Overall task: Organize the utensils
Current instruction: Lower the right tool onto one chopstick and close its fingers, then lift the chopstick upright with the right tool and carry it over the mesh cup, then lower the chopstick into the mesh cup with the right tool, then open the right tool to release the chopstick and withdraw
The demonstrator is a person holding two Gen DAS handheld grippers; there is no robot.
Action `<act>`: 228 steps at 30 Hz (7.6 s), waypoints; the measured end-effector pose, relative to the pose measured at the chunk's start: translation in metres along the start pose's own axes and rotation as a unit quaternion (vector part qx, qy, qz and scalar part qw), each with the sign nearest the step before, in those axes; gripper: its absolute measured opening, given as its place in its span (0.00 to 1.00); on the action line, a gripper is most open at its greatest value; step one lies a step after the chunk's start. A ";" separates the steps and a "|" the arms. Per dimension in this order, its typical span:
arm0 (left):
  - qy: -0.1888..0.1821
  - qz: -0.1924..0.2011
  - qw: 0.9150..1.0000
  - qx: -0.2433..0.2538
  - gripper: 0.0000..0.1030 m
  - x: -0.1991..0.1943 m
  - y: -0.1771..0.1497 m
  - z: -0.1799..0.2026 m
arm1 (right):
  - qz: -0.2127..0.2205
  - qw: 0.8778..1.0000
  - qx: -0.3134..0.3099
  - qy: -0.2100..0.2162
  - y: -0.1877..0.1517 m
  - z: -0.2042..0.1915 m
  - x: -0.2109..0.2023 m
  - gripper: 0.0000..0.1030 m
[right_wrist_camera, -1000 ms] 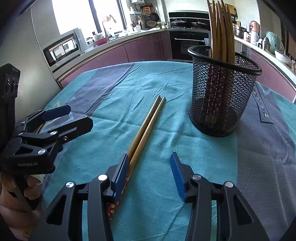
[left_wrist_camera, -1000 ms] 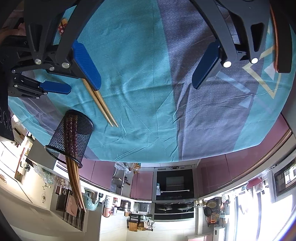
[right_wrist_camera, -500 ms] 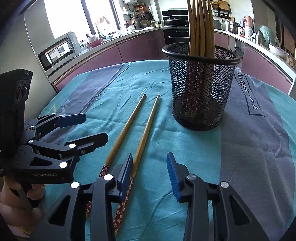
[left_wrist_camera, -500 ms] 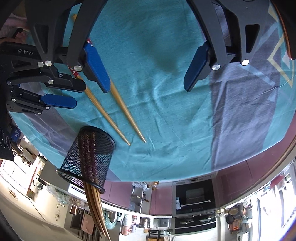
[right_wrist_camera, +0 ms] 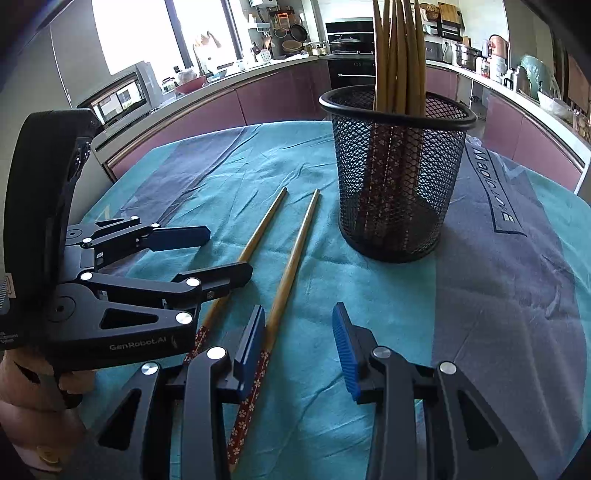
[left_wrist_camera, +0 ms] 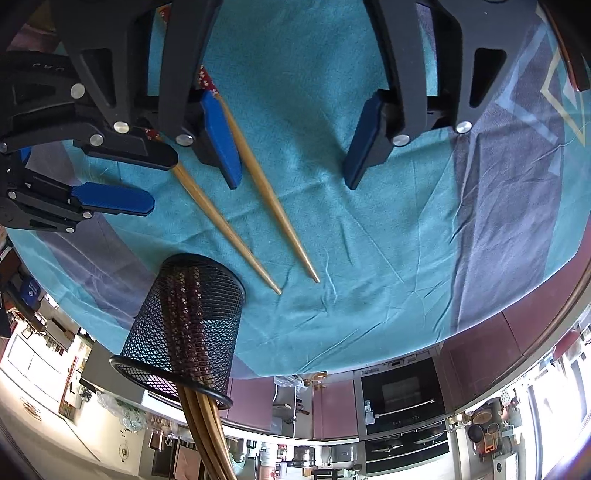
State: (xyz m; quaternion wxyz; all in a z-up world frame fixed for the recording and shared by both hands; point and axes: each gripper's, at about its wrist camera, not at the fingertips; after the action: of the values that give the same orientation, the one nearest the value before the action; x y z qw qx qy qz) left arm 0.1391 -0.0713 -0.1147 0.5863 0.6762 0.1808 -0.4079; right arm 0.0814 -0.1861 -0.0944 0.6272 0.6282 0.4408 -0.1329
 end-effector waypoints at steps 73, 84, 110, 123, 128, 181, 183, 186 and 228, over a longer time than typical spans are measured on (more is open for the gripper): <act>-0.169 0.107 0.979 -0.048 0.07 -0.104 0.037 -0.017 | 0.150 0.987 0.025 0.056 0.039 0.027 -0.085 0.06; -0.189 0.149 0.968 -0.065 0.07 -0.125 0.057 -0.023 | 0.191 0.981 0.020 0.040 0.058 0.037 -0.112 0.06; -0.173 0.232 0.956 -0.048 0.07 -0.160 0.133 -0.014 | 0.259 0.966 0.006 0.004 0.124 0.055 -0.135 0.06; -0.135 0.188 0.973 -0.013 0.07 -0.125 0.138 0.005 | 0.229 0.973 0.009 -0.018 0.124 0.059 -0.104 0.06; -0.129 0.173 0.976 0.001 0.07 -0.117 0.138 0.012 | 0.217 0.976 0.009 -0.019 0.121 0.058 -0.096 0.06; -0.111 0.123 0.986 0.009 0.07 -0.080 0.151 0.035 | 0.177 0.984 0.025 -0.016 0.116 0.066 -0.063 0.06; -0.111 0.121 0.986 0.007 0.07 -0.076 0.152 0.035 | 0.176 0.984 0.028 -0.015 0.116 0.067 -0.061 0.06; -0.111 0.119 0.987 0.005 0.07 -0.071 0.155 0.036 | 0.175 0.984 0.029 -0.015 0.117 0.068 -0.060 0.06; -0.089 0.131 0.987 -0.021 0.29 -0.053 0.141 0.020 | 0.167 0.985 0.051 -0.009 0.113 0.075 -0.050 0.18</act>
State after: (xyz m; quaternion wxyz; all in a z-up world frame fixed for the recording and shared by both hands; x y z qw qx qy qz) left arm 0.2026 -0.1123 0.0172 0.6623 0.6427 0.0468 -0.3823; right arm 0.1634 -0.2531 0.0041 0.6119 0.7228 0.3165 -0.0540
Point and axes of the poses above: each gripper's, at about its wrist camera, not at the fingertips, and x roughly the way its jaws point, z to its right, y to its top, and after that the axes turned 3 degrees about z, right-handed
